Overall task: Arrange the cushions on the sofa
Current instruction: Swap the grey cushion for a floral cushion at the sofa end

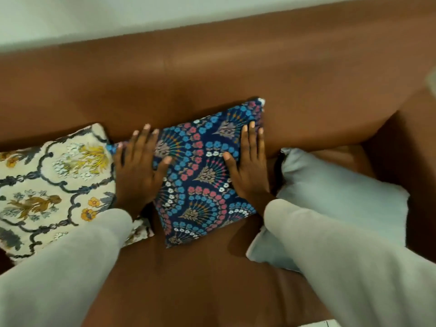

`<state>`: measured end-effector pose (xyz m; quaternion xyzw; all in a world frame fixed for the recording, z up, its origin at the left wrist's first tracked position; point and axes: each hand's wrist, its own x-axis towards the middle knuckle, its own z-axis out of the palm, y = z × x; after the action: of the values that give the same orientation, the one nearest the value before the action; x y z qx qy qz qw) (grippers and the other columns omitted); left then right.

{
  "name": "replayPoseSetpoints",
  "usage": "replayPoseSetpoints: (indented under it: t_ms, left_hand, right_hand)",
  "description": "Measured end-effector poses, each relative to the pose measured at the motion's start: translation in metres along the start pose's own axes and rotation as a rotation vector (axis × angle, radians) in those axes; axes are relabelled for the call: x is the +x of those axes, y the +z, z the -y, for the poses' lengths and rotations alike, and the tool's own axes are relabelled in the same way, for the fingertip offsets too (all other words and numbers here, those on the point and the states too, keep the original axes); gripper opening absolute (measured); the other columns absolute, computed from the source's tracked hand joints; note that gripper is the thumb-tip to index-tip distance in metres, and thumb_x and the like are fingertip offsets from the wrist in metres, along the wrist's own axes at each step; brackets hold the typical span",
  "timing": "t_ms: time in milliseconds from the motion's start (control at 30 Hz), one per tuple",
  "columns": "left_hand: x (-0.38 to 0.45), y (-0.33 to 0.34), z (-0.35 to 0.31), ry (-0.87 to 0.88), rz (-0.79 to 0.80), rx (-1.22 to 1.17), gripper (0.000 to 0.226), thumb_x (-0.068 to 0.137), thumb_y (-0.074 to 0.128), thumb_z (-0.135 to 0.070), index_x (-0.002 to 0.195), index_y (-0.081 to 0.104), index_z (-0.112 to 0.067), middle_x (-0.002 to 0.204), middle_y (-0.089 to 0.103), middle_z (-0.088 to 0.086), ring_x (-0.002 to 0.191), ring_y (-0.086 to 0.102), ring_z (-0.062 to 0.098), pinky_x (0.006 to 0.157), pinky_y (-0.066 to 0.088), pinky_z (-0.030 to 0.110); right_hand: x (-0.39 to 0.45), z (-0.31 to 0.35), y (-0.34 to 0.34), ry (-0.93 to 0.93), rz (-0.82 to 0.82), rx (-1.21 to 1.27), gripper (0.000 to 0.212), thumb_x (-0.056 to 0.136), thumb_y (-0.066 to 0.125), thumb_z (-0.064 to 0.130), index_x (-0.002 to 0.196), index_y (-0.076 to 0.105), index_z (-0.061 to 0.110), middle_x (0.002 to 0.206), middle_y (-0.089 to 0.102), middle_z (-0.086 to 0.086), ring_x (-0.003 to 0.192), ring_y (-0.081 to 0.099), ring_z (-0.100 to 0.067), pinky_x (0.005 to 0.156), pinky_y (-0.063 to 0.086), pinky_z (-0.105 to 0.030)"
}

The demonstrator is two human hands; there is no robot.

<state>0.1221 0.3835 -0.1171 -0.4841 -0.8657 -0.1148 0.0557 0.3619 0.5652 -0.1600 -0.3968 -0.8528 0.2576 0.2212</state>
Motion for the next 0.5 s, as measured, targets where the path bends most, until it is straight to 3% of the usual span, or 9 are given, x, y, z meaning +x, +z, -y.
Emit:
replayPoseSetpoints:
  t_ms: [100, 167, 233, 300, 400, 500]
  left_hand:
    - [-0.008, -0.018, -0.031, -0.259, -0.052, -0.113, 0.072, 0.115, 0.029, -0.064, 0.176, 0.029, -0.026, 0.187, 0.025, 0.004, 0.174, 0.022, 0.028, 0.138, 0.012, 0.061]
    - [-0.013, -0.029, -0.076, -0.322, -0.108, -0.176, 0.064, 0.116, 0.033, -0.055, 0.172, 0.036, -0.025, 0.185, 0.03, 0.004, 0.172, 0.024, 0.029, 0.136, 0.011, 0.059]
    - [-0.025, -0.029, -0.124, -0.185, -0.132, -0.238, 0.052, 0.115, 0.045, -0.043, 0.163, 0.05, -0.023, 0.174, 0.045, 0.008, 0.163, 0.037, 0.035, 0.132, 0.016, 0.054]
    - [-0.042, -0.017, -0.176, 0.021, -0.076, -0.312, 0.039, 0.111, 0.054, -0.031, 0.148, 0.063, -0.019, 0.153, 0.062, 0.013, 0.143, 0.054, 0.043, 0.122, 0.033, 0.057]
    - [-0.07, 0.007, -0.253, 0.07, 0.294, -0.521, 0.03, 0.112, 0.056, -0.021, 0.138, 0.071, -0.02, 0.134, 0.074, 0.007, 0.124, 0.07, 0.035, 0.108, 0.054, 0.054]
    - [-0.093, 0.033, -0.318, -0.117, 0.683, -0.622, 0.047, 0.115, 0.052, -0.041, 0.161, 0.056, -0.033, 0.166, 0.052, 0.005, 0.149, 0.055, 0.033, 0.125, 0.046, 0.051]
  right_hand:
    - [-0.015, -0.011, -0.015, 0.398, 0.073, 0.336, 0.084, 0.115, 0.036, 0.063, 0.179, 0.005, 0.019, 0.188, 0.005, -0.002, 0.174, 0.004, -0.024, 0.142, 0.007, -0.044]
    - [-0.038, -0.035, -0.04, 0.514, 0.108, 0.308, 0.072, 0.119, 0.036, 0.052, 0.178, 0.017, 0.015, 0.187, 0.017, -0.006, 0.173, 0.009, -0.023, 0.141, 0.004, -0.04]
    - [-0.067, -0.064, -0.073, 0.464, 0.013, 0.212, 0.055, 0.12, 0.045, 0.029, 0.169, 0.041, 0.006, 0.177, 0.04, -0.017, 0.168, 0.03, -0.033, 0.135, 0.012, -0.032]
    - [-0.099, -0.098, -0.11, 0.35, -0.098, 0.117, 0.043, 0.113, 0.054, 0.015, 0.153, 0.062, 0.001, 0.156, 0.061, -0.024, 0.149, 0.053, -0.043, 0.129, 0.033, -0.039]
    - [-0.148, -0.151, -0.156, 0.322, -0.195, 0.012, 0.043, 0.105, 0.054, 0.019, 0.142, 0.071, 0.004, 0.14, 0.068, -0.022, 0.13, 0.061, -0.044, 0.114, 0.05, -0.058]
    - [-0.195, -0.207, -0.192, 0.494, -0.181, -0.125, 0.049, 0.111, 0.046, 0.038, 0.156, 0.061, 0.025, 0.153, 0.058, -0.014, 0.141, 0.05, -0.042, 0.114, 0.046, -0.066]
